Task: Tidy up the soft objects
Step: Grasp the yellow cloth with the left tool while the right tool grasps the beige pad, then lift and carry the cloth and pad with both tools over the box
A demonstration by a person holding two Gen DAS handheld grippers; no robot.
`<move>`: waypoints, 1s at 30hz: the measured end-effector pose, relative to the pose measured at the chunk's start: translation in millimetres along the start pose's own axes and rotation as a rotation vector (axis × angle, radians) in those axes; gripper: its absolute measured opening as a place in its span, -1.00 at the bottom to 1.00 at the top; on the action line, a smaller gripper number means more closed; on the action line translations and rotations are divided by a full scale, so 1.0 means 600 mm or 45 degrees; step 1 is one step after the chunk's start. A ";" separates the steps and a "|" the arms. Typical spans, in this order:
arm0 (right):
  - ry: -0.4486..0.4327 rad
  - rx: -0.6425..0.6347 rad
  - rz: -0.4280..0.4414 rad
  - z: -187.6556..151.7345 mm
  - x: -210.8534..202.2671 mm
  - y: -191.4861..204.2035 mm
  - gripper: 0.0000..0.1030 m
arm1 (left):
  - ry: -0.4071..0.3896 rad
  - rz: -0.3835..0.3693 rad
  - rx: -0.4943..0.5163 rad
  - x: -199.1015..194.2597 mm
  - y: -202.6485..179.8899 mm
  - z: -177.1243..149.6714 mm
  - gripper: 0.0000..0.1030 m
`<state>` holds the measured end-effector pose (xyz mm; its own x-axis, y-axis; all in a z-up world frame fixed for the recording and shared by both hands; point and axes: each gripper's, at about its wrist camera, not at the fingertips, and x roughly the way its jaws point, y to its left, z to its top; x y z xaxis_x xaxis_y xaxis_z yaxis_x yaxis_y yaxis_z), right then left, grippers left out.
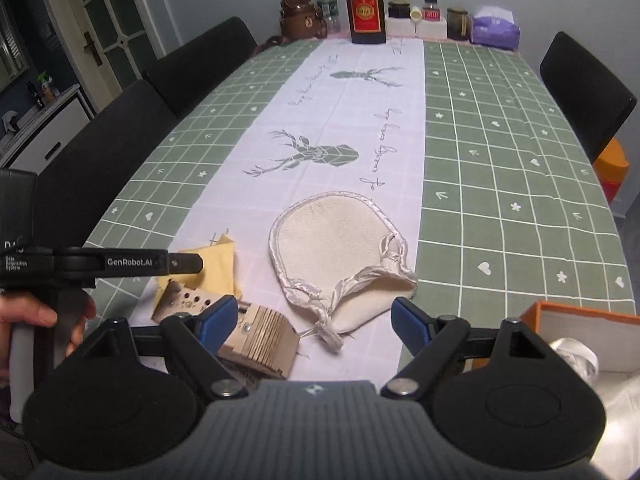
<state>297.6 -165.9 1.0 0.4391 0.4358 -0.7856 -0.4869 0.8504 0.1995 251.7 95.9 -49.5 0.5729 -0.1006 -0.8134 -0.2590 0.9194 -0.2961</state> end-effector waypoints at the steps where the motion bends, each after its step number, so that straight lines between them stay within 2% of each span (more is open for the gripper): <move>1: 0.014 0.008 -0.001 0.006 0.012 -0.002 0.61 | 0.004 -0.009 -0.009 0.006 0.002 0.001 0.32; 3: 0.038 0.025 -0.002 0.015 0.035 -0.004 0.61 | 0.017 -0.016 -0.006 0.016 0.002 0.002 0.27; 5: 0.067 0.047 -0.002 0.024 0.057 -0.003 0.61 | 0.023 -0.015 0.014 0.021 -0.002 0.003 0.10; 7: 0.090 0.058 -0.007 0.033 0.078 -0.002 0.60 | 0.032 -0.005 0.035 0.027 -0.005 0.006 -0.21; 11: 0.131 0.073 -0.022 0.045 0.114 -0.001 0.61 | 0.026 0.017 0.046 0.033 -0.004 0.007 -0.62; 12: 0.142 0.072 -0.027 0.048 0.124 -0.001 0.63 | 0.028 0.013 0.044 0.035 -0.003 0.008 -0.80; 13: 0.155 0.067 -0.033 0.050 0.134 -0.001 0.74 | 0.028 0.013 0.040 0.037 -0.001 0.008 -0.89; 14: 0.166 0.060 -0.042 0.053 0.144 -0.003 0.83 | 0.023 0.017 0.043 0.038 -0.001 0.009 -0.91; 20: 0.198 0.041 -0.105 0.072 0.189 -0.024 0.95 | -0.048 0.017 0.046 0.026 -0.004 0.011 -0.96; 24: 0.261 -0.026 -0.043 0.078 0.218 -0.031 0.95 | -0.076 0.010 0.042 0.015 -0.011 0.020 -0.96; 27: 0.300 -0.138 -0.093 0.074 0.234 -0.024 0.95 | -0.092 0.009 0.048 0.009 -0.014 0.023 -0.96; 30: 0.325 -0.116 -0.087 0.069 0.241 -0.029 0.94 | -0.105 0.010 0.051 0.004 -0.016 0.026 -0.96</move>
<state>400.8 -105.7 -91.9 0.2746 0.2805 -0.9197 -0.5340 0.8399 0.0967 267.5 92.8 -41.1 0.6336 -0.0632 -0.7711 -0.2333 0.9347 -0.2683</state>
